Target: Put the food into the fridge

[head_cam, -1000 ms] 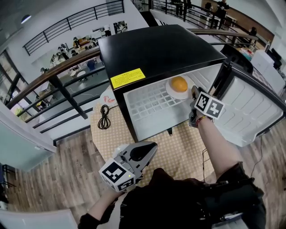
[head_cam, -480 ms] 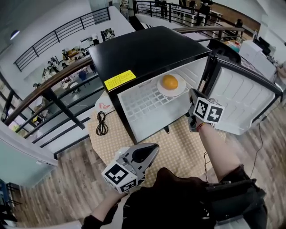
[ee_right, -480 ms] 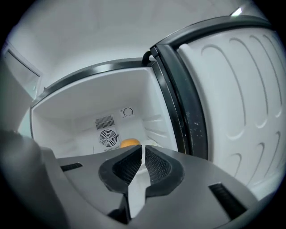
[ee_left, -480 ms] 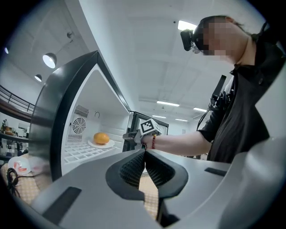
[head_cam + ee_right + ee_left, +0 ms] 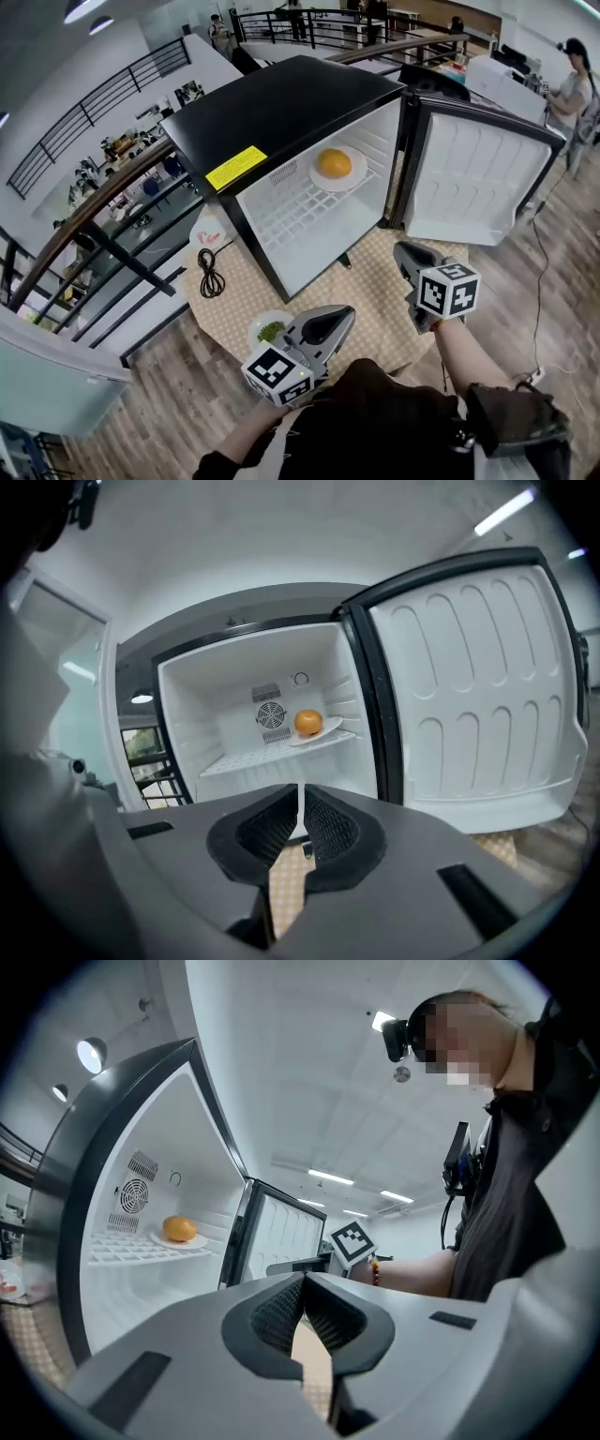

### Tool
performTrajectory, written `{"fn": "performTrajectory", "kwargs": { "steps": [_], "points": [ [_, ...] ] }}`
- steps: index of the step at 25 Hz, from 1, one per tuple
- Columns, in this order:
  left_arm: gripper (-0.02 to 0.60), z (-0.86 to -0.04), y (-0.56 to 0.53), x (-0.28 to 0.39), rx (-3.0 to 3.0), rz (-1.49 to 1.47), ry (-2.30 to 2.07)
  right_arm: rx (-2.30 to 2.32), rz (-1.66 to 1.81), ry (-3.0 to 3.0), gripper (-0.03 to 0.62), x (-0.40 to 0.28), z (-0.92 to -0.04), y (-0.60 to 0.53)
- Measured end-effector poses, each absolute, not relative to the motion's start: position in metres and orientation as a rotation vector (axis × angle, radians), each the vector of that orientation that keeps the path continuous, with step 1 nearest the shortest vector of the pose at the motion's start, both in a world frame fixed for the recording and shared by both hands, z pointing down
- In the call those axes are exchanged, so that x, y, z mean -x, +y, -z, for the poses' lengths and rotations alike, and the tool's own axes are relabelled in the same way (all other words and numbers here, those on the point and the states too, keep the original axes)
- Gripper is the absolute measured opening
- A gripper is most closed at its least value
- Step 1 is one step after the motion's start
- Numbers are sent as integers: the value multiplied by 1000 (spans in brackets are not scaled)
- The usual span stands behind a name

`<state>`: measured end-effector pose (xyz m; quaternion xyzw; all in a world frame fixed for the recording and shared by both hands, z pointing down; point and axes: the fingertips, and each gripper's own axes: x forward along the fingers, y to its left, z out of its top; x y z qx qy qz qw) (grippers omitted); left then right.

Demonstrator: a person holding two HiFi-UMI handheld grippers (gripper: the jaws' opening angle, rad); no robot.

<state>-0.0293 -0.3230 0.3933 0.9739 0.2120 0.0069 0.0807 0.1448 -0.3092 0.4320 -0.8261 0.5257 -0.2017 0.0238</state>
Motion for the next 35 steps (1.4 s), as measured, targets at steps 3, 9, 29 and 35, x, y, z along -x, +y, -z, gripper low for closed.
{"fn": "performTrajectory", "kwargs": {
  "steps": [3,9,29,35],
  "points": [
    [12,-394,-314,34,-2889,-28,657,2578,566,1724,32,-111,-431,-292],
    [12,-385,-293,45,-2919,-14,670,2519,578,1790,28,-80,-434,-262],
    [12,-360,-167,117,-2986,116,335,2450,537,1954,15,-3,-426,-96],
    [12,-361,-121,140,-3010,97,373,2439,557,1926,15,23,-437,-49]
  ]
}}
